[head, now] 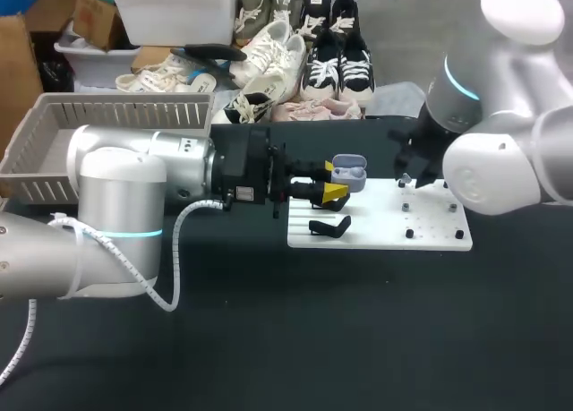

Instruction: Pick up each earbud case from the left stands, insert the matching earbuds, close the lid, and place the case in the box.

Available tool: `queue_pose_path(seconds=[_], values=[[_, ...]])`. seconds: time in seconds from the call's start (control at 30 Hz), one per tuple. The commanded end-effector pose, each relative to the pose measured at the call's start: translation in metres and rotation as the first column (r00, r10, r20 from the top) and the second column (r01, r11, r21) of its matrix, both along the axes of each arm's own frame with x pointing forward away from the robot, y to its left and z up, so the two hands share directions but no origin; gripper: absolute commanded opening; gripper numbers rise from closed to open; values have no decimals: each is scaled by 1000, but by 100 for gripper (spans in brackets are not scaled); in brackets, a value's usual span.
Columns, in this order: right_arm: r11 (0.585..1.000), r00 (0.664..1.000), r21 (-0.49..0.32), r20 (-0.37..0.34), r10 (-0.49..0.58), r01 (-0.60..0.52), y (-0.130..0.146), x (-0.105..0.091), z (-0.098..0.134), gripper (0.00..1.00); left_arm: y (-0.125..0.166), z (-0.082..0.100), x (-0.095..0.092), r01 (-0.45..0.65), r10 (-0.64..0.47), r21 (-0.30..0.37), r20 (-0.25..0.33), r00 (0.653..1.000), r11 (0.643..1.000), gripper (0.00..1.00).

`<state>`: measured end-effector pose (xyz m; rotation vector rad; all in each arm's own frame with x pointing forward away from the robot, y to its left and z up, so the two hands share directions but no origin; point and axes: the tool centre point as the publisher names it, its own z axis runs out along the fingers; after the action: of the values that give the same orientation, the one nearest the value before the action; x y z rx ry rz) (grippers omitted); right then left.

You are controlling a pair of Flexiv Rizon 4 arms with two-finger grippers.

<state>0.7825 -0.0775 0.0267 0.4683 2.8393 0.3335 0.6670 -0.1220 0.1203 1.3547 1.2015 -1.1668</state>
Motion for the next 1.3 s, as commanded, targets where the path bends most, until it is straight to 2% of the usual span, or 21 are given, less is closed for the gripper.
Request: queue_pose_path(seconds=[0.03,0.57,0.8,1.07,1.23,1.3], values=[[1000,1000,-1,-2,5,-5,3,1,0,36,0,0,-1,-5,5,-1,1,1000,1000,0],[1000,1000,-6,-4,0,0,3,2,-1,35,0,0,-1,-5,5,-1,1,1000,1000,0],[1000,1000,-13,-4,0,0,3,3,-1,29,0,0,-1,-5,5,-1,1,1000,1000,0],[1000,1000,-20,-11,0,0,4,2,-3,28,0,0,-1,-5,5,-1,1,1000,1000,0],[1000,1000,-23,-11,-3,3,3,2,-4,20,0,0,-1,-5,5,-1,1,1000,1000,0],[1000,1000,-25,-11,-5,4,3,2,-4,6,0,0,-1,-5,5,-1,1,1000,1000,0]])
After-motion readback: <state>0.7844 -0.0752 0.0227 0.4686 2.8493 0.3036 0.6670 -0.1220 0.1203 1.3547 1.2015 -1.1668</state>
